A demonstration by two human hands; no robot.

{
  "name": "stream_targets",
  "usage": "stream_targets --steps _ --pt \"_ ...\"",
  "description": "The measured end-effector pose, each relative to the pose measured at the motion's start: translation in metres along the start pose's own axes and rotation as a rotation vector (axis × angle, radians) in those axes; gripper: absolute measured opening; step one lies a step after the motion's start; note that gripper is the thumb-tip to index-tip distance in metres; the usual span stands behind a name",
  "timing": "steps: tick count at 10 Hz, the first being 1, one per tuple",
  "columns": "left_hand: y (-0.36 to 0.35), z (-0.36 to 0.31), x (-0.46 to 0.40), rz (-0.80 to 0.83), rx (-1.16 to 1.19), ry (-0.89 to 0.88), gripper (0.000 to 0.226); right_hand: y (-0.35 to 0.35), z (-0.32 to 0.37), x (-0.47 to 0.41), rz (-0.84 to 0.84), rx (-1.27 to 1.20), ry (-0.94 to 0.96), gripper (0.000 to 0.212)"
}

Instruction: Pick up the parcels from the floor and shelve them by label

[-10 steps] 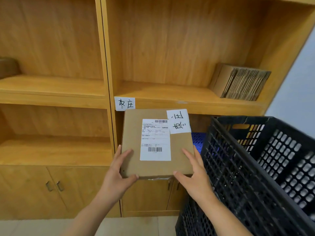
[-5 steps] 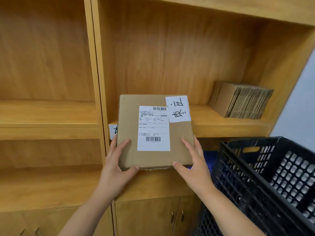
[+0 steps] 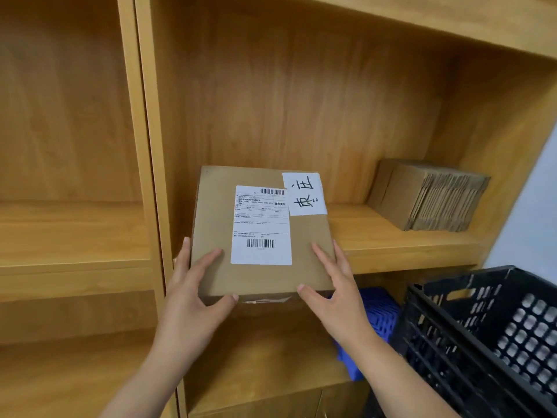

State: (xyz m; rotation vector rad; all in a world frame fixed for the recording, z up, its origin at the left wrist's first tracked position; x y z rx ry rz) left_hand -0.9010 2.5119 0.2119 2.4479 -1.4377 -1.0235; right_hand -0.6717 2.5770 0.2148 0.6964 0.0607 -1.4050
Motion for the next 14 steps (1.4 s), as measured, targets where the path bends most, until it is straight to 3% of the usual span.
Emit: stream_targets --steps 2,3,4,6,10,13,14 --pt "0.001 -0.012 -0.017 -0.060 -0.144 -0.117 0.052 0.001 -0.001 -0.020 -0.039 0.046 0.051 0.062" --pt "0.002 -0.022 -0.028 -0.139 -0.322 -0.242 0.039 0.005 0.005 -0.039 -0.095 0.131 0.098 0.052" --pt "0.002 -0.031 -0.043 -0.176 -0.486 -0.319 0.041 0.008 0.013 -0.062 -0.158 0.197 0.167 0.045" --pt "-0.007 -0.033 -0.076 -0.176 -0.655 -0.309 0.032 -0.004 0.017 -0.103 -0.149 0.411 0.336 0.048" --pt "-0.022 -0.023 -0.114 -0.191 -0.848 -0.232 0.042 -0.032 -0.004 -0.155 -0.055 0.438 0.400 0.053" --pt "-0.030 -0.017 -0.109 -0.226 -0.914 -0.263 0.058 -0.037 -0.011 -0.161 -0.145 0.424 0.489 0.046" --pt "-0.026 -0.018 -0.089 -0.259 -0.860 -0.193 0.064 -0.032 -0.007 -0.150 -0.198 0.462 0.457 0.044"
Point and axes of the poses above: each hand's wrist, its own x-axis away from the middle knuckle, its own y-axis out of the back of the hand, z = x × y, the point moved 4 cm from there along -x, towards the middle knuckle, and after that the axes turned 3 degrees about -x, right-handed, at the moved point
